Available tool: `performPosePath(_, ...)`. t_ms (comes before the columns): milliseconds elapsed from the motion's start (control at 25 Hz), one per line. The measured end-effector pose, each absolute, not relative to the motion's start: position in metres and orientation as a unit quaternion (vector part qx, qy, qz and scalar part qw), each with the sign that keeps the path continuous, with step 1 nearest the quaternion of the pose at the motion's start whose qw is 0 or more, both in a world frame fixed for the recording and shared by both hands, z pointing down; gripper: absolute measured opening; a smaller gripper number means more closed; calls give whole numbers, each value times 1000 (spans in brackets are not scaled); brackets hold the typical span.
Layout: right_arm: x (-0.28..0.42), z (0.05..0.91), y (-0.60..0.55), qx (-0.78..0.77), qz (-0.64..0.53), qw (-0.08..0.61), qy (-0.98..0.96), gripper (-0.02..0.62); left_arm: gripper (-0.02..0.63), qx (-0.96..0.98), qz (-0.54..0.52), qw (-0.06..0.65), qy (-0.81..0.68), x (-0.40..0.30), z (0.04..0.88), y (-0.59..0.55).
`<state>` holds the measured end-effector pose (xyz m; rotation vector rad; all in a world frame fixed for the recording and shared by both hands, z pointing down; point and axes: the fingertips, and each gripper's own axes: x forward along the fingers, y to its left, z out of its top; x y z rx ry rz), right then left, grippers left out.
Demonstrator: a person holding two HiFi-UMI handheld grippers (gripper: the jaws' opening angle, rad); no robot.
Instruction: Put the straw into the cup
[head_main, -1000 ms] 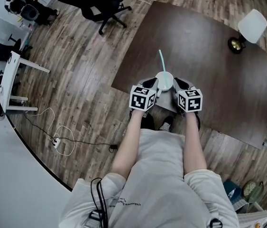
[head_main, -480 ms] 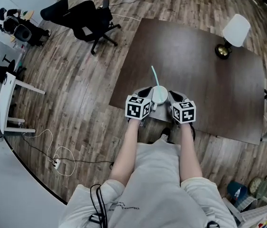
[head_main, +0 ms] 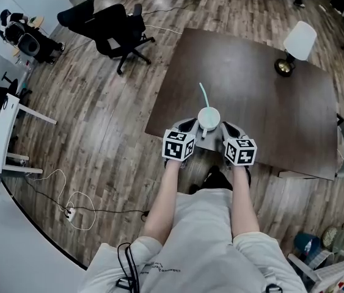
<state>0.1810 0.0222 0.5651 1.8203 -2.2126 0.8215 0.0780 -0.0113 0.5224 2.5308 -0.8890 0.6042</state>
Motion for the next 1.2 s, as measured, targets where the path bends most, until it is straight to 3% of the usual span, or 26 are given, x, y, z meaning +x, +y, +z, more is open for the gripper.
performPosePath(1200, 164, 567, 83, 585, 256, 143, -756, 25, 1, 907, 203, 199, -311, 71, 525, 40)
